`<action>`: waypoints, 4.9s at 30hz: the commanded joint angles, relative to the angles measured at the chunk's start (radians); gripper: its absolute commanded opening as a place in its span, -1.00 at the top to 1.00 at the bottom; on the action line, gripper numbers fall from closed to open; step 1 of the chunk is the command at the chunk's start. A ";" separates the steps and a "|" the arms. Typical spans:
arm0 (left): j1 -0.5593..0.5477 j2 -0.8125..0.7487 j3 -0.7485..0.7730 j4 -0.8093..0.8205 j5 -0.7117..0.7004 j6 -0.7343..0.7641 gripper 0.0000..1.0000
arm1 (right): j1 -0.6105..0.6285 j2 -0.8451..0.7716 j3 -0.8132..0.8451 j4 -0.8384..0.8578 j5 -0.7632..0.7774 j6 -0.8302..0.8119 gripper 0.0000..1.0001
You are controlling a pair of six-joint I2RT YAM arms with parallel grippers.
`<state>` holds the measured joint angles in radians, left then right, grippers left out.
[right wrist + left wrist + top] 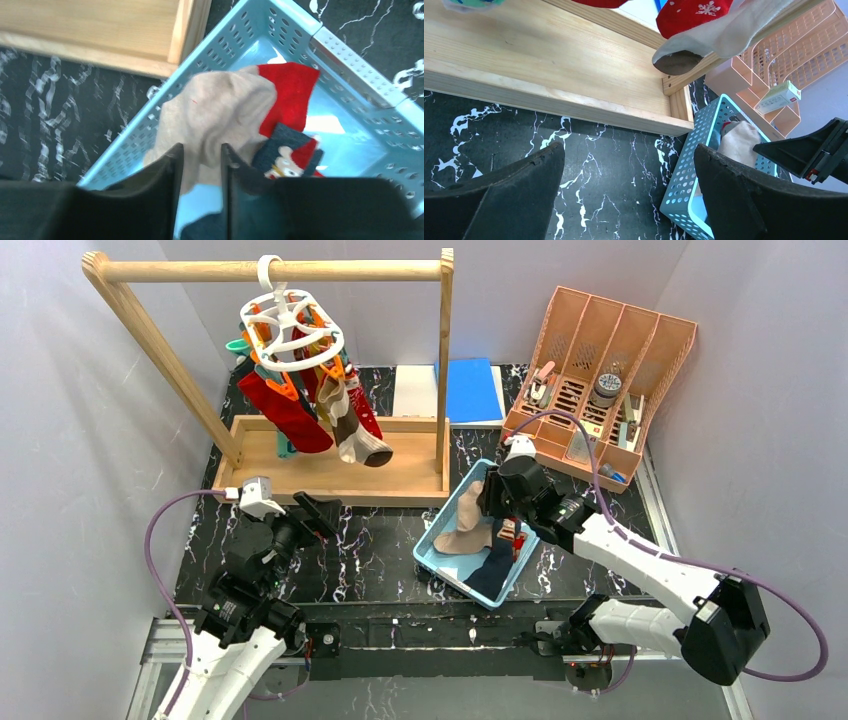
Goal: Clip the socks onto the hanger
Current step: Pick up the sock from the bin.
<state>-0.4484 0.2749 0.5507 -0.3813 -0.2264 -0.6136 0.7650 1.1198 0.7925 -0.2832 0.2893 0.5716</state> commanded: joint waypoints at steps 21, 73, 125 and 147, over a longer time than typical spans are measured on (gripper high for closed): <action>-0.006 0.017 -0.017 0.039 0.043 0.007 -0.97 | 0.089 0.016 -0.004 0.029 -0.008 0.472 -0.43; -0.006 0.145 0.030 0.548 0.799 -0.268 -0.97 | -0.079 -0.226 0.251 -0.046 -0.819 -0.357 0.97; -0.036 0.219 -0.158 1.048 0.915 -0.672 0.45 | 0.276 0.039 0.285 0.565 -0.876 -0.272 0.97; -0.038 0.164 -0.140 1.024 0.959 -0.609 0.24 | 0.276 -0.037 0.165 0.667 -0.787 -0.208 0.97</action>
<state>-0.4816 0.4686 0.3977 0.6228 0.6971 -1.2491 1.0363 1.1007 0.9642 0.2764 -0.5346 0.3454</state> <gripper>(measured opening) 0.458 0.033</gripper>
